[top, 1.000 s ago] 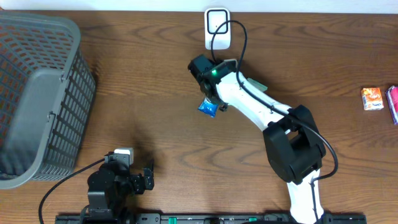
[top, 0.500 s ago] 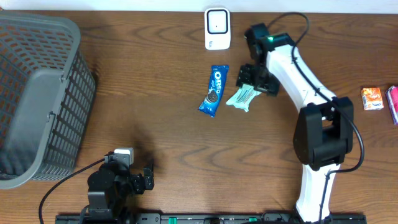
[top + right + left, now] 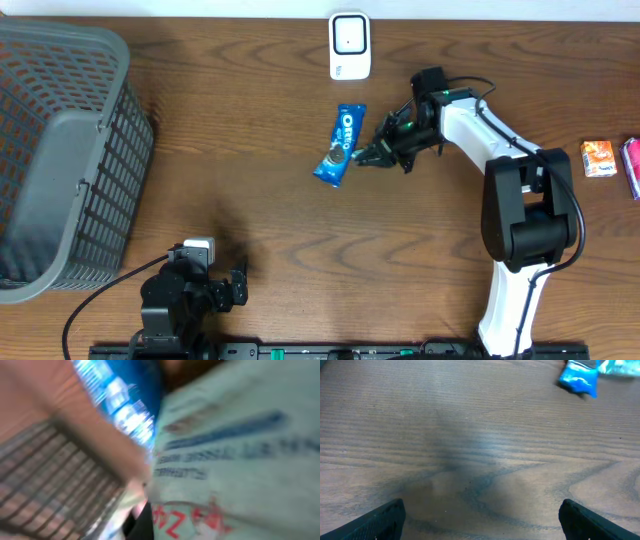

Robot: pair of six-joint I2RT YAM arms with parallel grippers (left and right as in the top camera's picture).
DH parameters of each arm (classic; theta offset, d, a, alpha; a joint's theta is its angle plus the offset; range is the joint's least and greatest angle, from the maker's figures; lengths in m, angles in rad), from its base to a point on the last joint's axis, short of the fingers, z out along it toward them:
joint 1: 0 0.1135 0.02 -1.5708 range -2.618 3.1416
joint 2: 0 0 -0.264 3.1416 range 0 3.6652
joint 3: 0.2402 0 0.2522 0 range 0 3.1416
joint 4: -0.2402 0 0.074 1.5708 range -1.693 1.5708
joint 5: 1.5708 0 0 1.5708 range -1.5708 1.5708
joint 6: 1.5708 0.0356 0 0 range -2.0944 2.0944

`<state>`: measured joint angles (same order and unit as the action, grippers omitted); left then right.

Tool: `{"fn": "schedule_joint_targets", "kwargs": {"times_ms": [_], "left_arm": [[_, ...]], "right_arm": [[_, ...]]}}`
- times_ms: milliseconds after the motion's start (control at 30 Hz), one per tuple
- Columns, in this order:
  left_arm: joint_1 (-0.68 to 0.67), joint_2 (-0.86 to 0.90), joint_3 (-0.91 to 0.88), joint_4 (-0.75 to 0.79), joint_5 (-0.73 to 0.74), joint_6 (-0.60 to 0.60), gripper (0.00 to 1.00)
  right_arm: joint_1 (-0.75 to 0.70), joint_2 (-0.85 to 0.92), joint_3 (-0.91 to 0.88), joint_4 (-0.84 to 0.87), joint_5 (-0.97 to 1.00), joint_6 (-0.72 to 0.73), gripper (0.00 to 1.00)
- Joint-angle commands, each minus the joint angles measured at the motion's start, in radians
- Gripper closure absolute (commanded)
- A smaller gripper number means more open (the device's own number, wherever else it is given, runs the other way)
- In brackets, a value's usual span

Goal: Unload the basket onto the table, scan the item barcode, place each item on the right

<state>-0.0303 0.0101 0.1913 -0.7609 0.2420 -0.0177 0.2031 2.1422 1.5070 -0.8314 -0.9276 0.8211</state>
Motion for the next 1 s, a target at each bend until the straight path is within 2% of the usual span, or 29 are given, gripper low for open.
{"fn": "schedule_joint_targets", "kwargs": {"times_ms": [0,100,200,433,567,667,700,900,967], "left_arm": [[-0.004,-0.006,-0.004,-0.02,0.012,0.017,0.02],[-0.004,-0.006,-0.004,-0.02,0.012,0.017,0.02],[-0.004,-0.006,-0.004,-0.02,0.012,0.017,0.02],[-0.004,-0.006,-0.004,-0.02,0.012,0.017,0.02],[-0.004,-0.006,-0.004,-0.02,0.012,0.017,0.02],[-0.004,-0.006,-0.004,-0.02,0.012,0.017,0.02],[-0.004,-0.006,-0.004,-0.02,0.012,0.017,0.02],[-0.004,-0.006,-0.004,-0.02,0.012,0.017,0.02],[-0.004,-0.006,-0.004,-0.02,0.012,0.017,0.02]], "right_arm": [[-0.035,-0.004,-0.002,0.061,-0.472,0.262,0.99],[-0.055,-0.004,-0.002,0.127,-0.593,0.388,0.99],[-0.082,-0.004,-0.002,0.193,-0.602,0.505,0.98],[-0.112,-0.004,-0.002,0.223,-0.591,0.503,0.99],[-0.112,-0.004,-0.002,0.222,-0.515,0.383,0.99],[-0.113,-0.005,-0.002,0.217,-0.337,0.204,0.99],[-0.113,-0.008,-0.002,0.169,-0.214,0.097,0.99],[-0.113,-0.063,-0.002,-0.094,0.154,-0.134,0.99],[-0.111,-0.092,-0.002,-0.195,0.284,-0.22,0.86]]}}
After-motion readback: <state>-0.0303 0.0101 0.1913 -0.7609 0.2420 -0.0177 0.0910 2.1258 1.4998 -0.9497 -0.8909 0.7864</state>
